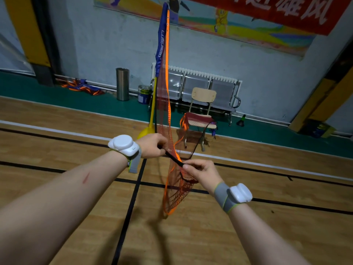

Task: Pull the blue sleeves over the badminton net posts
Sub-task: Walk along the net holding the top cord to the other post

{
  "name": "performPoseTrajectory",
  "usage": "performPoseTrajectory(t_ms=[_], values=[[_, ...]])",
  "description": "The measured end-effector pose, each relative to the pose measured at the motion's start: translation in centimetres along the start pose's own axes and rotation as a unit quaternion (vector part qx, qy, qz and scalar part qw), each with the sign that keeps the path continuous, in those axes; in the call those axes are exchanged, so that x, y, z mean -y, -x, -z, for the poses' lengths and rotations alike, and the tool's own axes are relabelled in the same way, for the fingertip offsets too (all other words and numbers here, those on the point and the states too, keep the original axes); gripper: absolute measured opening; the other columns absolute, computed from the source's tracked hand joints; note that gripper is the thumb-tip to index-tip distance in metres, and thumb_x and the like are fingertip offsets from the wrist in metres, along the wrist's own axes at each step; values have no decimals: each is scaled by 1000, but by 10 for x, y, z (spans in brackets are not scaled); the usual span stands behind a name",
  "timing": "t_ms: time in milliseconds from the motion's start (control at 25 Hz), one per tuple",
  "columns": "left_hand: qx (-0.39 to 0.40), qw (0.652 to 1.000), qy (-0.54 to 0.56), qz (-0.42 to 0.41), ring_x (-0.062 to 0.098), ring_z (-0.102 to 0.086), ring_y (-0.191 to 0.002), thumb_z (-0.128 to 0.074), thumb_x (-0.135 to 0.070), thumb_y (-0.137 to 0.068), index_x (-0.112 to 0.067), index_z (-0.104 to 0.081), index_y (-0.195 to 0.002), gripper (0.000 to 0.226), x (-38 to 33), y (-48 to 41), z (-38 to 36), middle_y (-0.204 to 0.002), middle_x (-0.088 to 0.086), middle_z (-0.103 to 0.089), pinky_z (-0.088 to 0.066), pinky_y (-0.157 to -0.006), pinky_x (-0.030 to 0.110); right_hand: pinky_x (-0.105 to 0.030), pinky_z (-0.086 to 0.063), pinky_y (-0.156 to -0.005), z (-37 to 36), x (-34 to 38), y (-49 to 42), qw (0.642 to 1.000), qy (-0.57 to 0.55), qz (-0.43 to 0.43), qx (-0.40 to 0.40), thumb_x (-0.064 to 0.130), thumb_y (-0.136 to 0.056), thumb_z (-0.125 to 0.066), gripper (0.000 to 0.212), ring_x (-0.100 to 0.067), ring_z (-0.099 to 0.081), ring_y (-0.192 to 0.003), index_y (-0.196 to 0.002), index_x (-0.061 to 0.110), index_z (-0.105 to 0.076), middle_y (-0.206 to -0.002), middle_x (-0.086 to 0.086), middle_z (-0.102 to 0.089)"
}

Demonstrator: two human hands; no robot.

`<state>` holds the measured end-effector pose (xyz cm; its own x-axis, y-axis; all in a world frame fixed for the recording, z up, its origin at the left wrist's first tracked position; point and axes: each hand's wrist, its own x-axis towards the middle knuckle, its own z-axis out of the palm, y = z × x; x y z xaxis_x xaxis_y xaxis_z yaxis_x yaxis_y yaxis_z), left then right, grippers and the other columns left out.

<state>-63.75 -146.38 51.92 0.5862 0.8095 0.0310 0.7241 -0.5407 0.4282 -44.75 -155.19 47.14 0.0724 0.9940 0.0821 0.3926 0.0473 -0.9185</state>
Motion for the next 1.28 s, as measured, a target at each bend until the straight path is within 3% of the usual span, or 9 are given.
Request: performPoseTrajectory(t_ms=[200, 360, 480, 560, 680, 760, 920, 1160, 1280], values=[[55, 997, -2, -47, 16, -52, -93, -51, -8, -83, -13, -66, -93, 20, -12, 25, -10, -106, 2, -59, -42, -79, 24, -3, -42, -70, -34, 17, 21, 999, 25, 29, 22, 6, -82, -65, 18, 14, -56, -66, -98, -1, -70, -85, -1, -65], [63, 997, -5, -53, 19, -55, -93, -54, -10, -82, -14, -66, -96, 19, -9, 41, -10, -107, 4, -64, -44, -79, 26, -16, -46, -75, -38, 17, 39, 1000, 9, -9, 7, 5, -83, -64, 20, -2, -55, -73, -102, 0, -69, -86, -5, -65], [49, 998, 2, -50, 21, -55, -93, -55, -11, -82, -11, -65, -91, 14, -9, 53, -5, -102, 7, -64, -45, -78, 28, -22, -45, -69, -37, 16, 48, 999, 30, -35, 0, 5, -80, -67, 8, -10, -50, -68, -85, 11, -65, -73, 0, -56], [37, 998, 17, -49, 18, -51, -84, -54, -10, -82, -11, -64, -84, 10, -11, 60, 0, -95, 6, -63, -39, -71, 25, -22, -42, -63, -41, 11, 49, 997, 62, -48, -4, 8, -78, -70, 22, -12, -47, -64, -69, 20, -54, -68, 1, -51], [16, 998, 28, -50, 19, -51, -79, -54, -9, -81, -12, -60, -76, 9, -7, 75, 9, -87, 9, -62, -41, -69, 27, -12, -35, -54, -58, 4, 54, 996, 72, -48, 11, 8, -79, -70, 32, -10, -42, -60, -62, 20, -45, -65, 2, -46], [-3, 998, 40, -41, 20, -52, -79, -53, -8, -81, -8, -61, -76, 9, 1, 82, 16, -87, 12, -64, -44, -72, 31, -12, -35, -58, -66, -3, 57, 995, 78, -55, 21, 11, -79, -70, 31, -9, -43, -65, -62, 21, -46, -68, 3, -47], [-13, 999, 51, -6, 19, -49, -76, -53, -8, -82, -9, -60, -76, 9, 19, 96, 23, -81, 7, -59, -39, -62, 22, -16, -36, -63, -71, -11, 69, 997, 31, -65, 19, 8, -78, -70, 27, -9, -42, -66, -66, 19, -49, -68, 2, -45], [-12, 999, 32, 11, 26, -55, -87, -54, -11, -82, -11, -59, -77, 7, 26, 101, 9, -92, 14, -64, -44, -75, 33, -34, -49, -80, -67, 6, 87, 999, -27, -26, -31, 13, -81, -68, 8, -13, -56, -74, -81, 21, -69, -73, 2, -63], [-11, 1000, 2, 4, 26, -54, -99, -57, -13, -82, -10, -62, -92, 12, 17, 99, 1, -105, 10, -57, -45, -85, 35, -37, -51, -85, -63, 16, 96, 998, -32, -17, -42, 11, -80, -69, 14, -10, -59, -74, -93, 11, -72, -76, 5, -65]])
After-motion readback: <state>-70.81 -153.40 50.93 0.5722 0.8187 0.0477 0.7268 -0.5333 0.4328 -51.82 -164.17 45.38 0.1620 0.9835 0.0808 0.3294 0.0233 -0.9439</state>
